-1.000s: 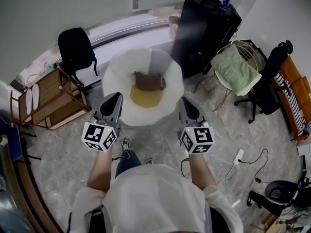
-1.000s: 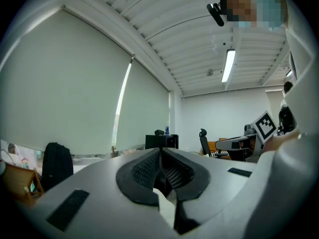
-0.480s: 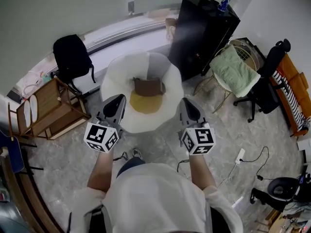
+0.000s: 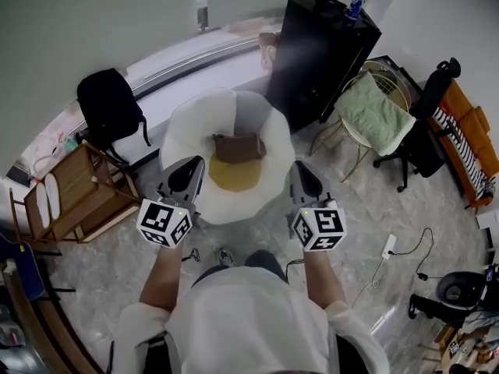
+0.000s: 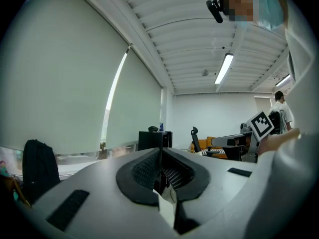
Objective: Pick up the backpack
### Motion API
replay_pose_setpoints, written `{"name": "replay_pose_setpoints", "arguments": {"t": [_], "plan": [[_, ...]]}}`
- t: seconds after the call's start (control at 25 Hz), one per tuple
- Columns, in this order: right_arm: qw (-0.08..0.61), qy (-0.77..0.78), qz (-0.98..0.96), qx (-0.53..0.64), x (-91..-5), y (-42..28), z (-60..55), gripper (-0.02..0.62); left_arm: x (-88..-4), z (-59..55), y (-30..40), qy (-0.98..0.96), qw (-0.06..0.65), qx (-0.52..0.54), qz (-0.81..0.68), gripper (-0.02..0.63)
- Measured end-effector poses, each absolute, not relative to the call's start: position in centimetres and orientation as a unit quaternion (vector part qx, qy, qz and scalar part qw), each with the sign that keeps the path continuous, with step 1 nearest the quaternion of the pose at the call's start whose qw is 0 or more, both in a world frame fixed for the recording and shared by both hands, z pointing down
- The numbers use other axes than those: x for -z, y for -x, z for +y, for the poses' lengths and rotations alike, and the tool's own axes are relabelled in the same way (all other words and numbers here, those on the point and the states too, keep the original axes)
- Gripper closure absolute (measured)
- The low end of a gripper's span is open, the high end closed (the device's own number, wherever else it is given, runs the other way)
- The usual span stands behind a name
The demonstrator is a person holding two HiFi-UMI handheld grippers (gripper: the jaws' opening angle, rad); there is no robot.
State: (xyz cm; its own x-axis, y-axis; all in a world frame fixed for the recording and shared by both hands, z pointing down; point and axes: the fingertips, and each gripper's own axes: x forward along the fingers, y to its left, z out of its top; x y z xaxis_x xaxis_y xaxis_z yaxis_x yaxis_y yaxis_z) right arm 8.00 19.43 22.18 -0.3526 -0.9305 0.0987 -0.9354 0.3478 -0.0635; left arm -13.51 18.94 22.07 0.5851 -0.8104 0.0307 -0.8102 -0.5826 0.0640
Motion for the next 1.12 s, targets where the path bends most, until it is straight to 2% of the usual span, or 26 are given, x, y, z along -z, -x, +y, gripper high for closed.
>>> {"name": "replay_pose_setpoints", "arguments": {"t": [0.48, 1.12], "plan": [[0.026, -0.562, -0.825, -0.060, -22.7, -8.9, 14.7, 0.566, -23.2, 15.1, 13.3, -0.881, 0.054, -0.002, -0.470, 0.566], [0.048, -0.509, -0.857, -0.064, -24.6, -13.6, 4.9, 0.565, -23.8, 6.6, 8.0, -0.855, 0.044, -0.002, -0.516, 0.566]]}}
